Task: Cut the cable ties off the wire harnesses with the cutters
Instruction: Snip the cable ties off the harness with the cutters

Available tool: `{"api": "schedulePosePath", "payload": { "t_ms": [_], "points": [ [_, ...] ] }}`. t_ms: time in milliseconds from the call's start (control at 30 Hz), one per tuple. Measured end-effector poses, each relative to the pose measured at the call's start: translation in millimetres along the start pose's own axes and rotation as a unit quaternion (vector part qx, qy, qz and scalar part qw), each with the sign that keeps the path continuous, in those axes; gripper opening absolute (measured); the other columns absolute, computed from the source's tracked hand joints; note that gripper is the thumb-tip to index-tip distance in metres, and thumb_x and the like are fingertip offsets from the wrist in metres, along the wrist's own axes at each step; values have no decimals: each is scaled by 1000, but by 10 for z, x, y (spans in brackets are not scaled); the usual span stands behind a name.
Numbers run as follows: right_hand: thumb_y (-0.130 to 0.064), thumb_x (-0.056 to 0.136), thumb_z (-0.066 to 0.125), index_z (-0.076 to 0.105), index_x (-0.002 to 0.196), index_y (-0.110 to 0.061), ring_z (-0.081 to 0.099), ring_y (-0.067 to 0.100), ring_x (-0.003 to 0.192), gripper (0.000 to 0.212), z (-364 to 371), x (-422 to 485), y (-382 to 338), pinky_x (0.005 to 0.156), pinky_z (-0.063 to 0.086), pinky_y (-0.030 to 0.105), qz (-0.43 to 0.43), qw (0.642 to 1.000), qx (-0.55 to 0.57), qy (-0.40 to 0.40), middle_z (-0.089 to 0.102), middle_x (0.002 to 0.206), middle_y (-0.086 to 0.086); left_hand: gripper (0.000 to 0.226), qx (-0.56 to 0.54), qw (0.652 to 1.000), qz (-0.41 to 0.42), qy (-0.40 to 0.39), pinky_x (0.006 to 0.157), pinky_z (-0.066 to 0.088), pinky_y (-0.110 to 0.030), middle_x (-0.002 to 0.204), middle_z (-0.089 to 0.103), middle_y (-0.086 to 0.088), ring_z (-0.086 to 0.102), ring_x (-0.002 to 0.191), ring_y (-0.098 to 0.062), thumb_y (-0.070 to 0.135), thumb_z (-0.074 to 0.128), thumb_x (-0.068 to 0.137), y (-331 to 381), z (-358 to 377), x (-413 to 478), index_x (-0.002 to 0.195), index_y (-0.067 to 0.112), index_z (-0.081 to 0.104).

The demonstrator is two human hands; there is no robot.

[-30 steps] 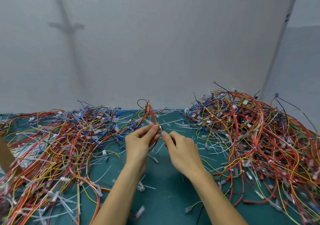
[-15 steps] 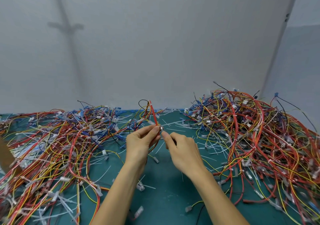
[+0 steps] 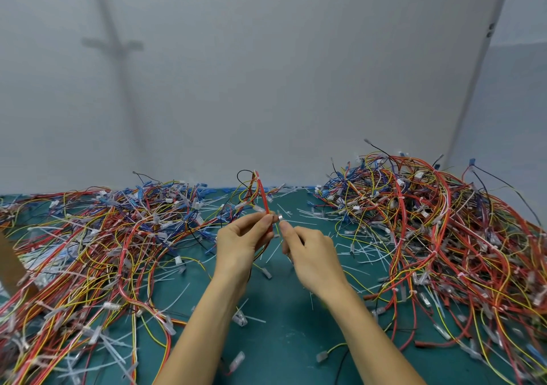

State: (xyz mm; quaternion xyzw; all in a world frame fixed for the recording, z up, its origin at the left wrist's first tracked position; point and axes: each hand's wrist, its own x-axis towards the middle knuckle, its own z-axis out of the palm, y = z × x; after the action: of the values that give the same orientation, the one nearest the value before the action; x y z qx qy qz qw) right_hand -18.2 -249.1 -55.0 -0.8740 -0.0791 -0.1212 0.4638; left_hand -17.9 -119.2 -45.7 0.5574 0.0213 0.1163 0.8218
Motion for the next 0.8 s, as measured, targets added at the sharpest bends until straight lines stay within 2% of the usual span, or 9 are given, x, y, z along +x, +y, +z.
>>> {"api": "schedulePosePath", "payload": {
  "t_ms": [100,200,300,400,500,567,633,800],
  "points": [
    [-61,95,43,61,61,-20,54,20,55,57,10,29,-6,64,48,39,54,989,137,16,56,50,-4,8,41,998,34,13,64,52,-17,88,77,1,66,74,-3,11,68,89,53,-29,15,87,17,74],
    [-63,85,60,67,72,-26,56,6,56,40,-1,41,23,61,45,29,29,988,148,20,63,60,-13,8,39,999,32,2,74,52,-24,93,76,2,67,83,-7,15,65,90,90,-57,25,95,18,72],
    [-41,80,75,73,81,-32,66,4,75,10,31,41,20,74,53,32,14,984,176,0,73,77,-15,18,6,998,19,-55,83,55,-28,104,75,-5,67,96,-22,7,56,96,88,-16,-10,105,12,71],
    [-31,83,75,75,88,-26,57,-2,56,7,50,16,-7,62,44,27,8,971,240,-5,73,74,-8,28,-23,993,32,-109,86,55,-25,111,73,-9,68,102,-20,0,51,96,88,28,-50,104,15,73],
    [-18,86,73,73,87,-21,58,-3,55,4,6,28,-33,56,42,13,-2,954,299,20,75,77,-6,28,-21,990,55,-131,87,54,-23,114,72,-7,68,104,-16,-2,53,94,102,15,-39,111,12,69],
    [-11,86,73,71,84,-20,58,-4,55,10,-12,36,-44,53,42,10,-4,947,320,37,72,71,-10,27,-34,990,65,-123,87,52,-20,115,72,-9,68,107,-16,-2,54,92,106,-19,-18,114,8,66],
    [-13,86,73,70,82,-22,58,-2,57,10,-2,23,-63,56,43,14,-4,948,315,47,70,70,-11,27,-42,992,66,-101,87,52,-19,114,72,-10,68,108,-16,-3,56,91,100,-46,0,114,6,65],
    [-19,88,70,67,79,-26,55,1,60,12,-2,5,-96,66,44,28,3,943,317,101,66,69,-12,24,-43,997,60,20,75,55,-16,99,75,-7,70,85,-10,-10,56,89,81,-113,56,100,8,68]
  ]
}}
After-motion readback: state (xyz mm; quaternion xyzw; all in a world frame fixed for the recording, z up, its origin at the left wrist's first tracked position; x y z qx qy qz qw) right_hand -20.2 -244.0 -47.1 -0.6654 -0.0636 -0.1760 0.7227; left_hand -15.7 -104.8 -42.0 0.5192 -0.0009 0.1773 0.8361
